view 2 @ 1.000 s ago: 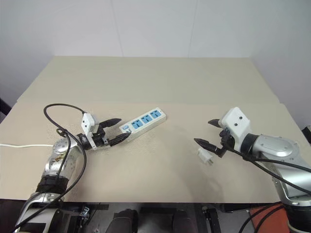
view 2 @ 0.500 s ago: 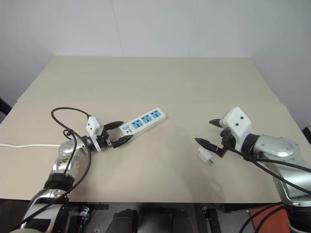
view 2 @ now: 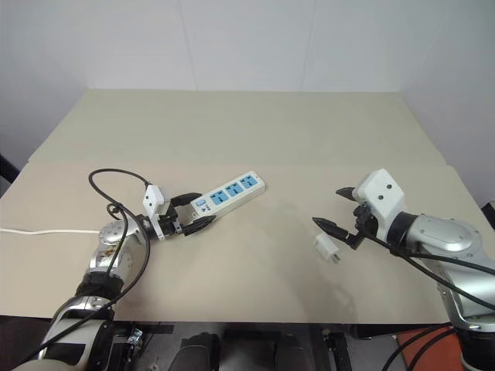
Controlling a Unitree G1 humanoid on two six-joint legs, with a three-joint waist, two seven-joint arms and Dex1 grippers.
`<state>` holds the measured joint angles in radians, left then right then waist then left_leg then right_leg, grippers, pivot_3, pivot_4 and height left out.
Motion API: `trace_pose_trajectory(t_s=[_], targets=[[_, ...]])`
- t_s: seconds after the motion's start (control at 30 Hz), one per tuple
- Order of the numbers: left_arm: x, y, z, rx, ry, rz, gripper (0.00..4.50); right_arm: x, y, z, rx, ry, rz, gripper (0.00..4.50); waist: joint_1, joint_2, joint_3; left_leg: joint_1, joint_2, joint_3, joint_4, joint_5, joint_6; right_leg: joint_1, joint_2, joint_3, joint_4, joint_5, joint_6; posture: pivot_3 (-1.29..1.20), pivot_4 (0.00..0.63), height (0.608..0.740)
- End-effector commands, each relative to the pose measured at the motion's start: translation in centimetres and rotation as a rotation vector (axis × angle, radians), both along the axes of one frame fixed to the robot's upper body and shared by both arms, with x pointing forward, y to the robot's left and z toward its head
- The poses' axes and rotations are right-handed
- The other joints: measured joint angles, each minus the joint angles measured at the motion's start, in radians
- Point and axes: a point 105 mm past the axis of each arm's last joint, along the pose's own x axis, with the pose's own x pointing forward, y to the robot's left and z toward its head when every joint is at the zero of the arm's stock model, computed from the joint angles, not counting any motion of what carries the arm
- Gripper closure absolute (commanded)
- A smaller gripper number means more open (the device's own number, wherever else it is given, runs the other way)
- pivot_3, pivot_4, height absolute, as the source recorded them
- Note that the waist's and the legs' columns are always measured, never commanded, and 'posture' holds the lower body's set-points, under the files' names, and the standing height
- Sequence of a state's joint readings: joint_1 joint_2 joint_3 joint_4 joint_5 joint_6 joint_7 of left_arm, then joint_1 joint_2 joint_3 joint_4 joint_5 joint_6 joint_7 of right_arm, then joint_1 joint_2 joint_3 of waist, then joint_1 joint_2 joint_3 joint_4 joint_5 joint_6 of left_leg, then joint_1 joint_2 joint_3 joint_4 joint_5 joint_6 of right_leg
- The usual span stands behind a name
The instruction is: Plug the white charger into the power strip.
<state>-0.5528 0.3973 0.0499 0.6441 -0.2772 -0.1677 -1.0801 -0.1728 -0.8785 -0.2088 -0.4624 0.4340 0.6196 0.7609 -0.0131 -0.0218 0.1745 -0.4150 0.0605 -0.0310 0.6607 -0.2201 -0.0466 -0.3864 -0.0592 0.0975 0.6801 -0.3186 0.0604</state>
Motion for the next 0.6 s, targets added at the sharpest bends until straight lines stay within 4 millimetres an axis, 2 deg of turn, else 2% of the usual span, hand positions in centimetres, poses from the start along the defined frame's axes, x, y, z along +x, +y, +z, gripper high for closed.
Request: trace_pose_trajectory(t_s=[0.03,0.07,0.1,0.23,0.6], targets=[[0.2,-0.3,0.25,-0.006,-0.003,-0.005,0.03,-0.19,-0.08,1.16,-0.013,-0.046,-0.006,0.0,0.0,0.0,0.0,0.0,0.0,0.0,0.0,0.0,0.0,0.0,0.0,0.0,0.0,0.0,0.0,0.0,0.15,0.74],[0.21,-0.3,0.17,-0.006,0.003,-0.004,0.03,-0.2,-0.08,1.14,-0.014,-0.045,-0.006,0.0,0.0,0.0,0.0,0.0,0.0,0.0,0.0,0.0,0.0,0.0,0.0,0.0,0.0,0.0,0.0,0.0,0.15,0.74],[0.21,-0.3,0.13,-0.006,0.005,-0.004,0.22,-0.18,-0.06,1.12,-0.014,-0.045,-0.006,0.0,0.0,0.0,0.0,0.0,0.0,0.0,0.0,0.0,0.0,0.0,0.0,0.0,0.0,0.0,0.0,0.0,0.15,0.74],[0.14,-0.39,0.0,-0.001,0.013,-0.016,1.22,-0.13,-0.04,1.07,-0.013,-0.042,-0.009,0.0,0.001,0.0,0.0,0.0,0.0,0.0,0.0,0.0,0.0,0.0,0.0,0.0,0.0,0.0,0.0,0.0,0.15,0.74],[0.45,-0.45,0.41,0.015,-0.014,-0.002,1.26,-0.16,0.0,1.08,-0.013,-0.041,-0.009,0.0,0.001,0.0,0.0,0.0,0.0,0.0,0.0,0.0,0.0,0.0,0.0,0.0,0.0,0.0,0.0,0.0,0.15,0.74]])
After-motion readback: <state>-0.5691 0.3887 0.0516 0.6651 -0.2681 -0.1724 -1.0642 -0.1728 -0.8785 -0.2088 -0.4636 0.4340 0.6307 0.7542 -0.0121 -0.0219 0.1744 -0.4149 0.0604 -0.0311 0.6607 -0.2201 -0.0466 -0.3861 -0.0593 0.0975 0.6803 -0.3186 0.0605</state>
